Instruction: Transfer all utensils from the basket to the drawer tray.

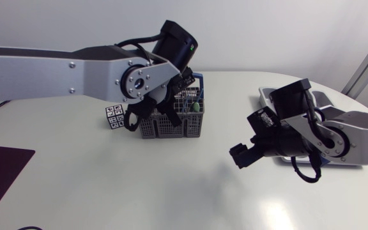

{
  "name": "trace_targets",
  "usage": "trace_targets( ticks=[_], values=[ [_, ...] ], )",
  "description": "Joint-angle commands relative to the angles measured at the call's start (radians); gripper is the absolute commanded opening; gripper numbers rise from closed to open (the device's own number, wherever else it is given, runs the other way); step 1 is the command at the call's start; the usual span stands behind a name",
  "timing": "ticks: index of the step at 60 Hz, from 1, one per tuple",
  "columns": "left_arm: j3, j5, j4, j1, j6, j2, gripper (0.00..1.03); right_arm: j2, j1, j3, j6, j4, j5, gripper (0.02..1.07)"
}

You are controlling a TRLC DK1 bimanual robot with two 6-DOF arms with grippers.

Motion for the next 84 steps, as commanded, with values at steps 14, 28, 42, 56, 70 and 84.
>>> trace_targets(
  ticks=[14, 28, 42, 56, 70, 84],
  values=[
    [-0.087, -0.010, -0.020, -0.041, 0.072, -0.159, 0.06, -0.038, 0.031, -0.045, -0.013, 0.021, 0.013, 1.02],
    [-0.107, 0.045, -0.102, -0.094, -0.018, -0.217, 0.06, -0.113, 0.058, -0.065, -0.033, 0.025, 0.000, 1.02],
    [-0.095, 0.232, -0.200, -0.119, -0.236, -0.176, 0.04, -0.251, 0.100, -0.083, -0.039, 0.028, -0.016, 1.02],
    [0.008, 0.467, -0.324, -0.088, -0.389, -0.072, 0.04, -0.317, 0.147, -0.085, -0.030, 0.029, -0.014, 1.02],
    [0.129, 0.663, -0.424, -0.051, -0.466, 0.026, 0.04, -0.308, 0.268, -0.089, -0.070, 0.035, -0.008, 1.01],
    [0.193, 0.803, -0.485, -0.025, -0.488, 0.066, 0.04, -0.279, 0.293, -0.115, -0.125, 0.087, -0.002, 0.92]
  ],
)
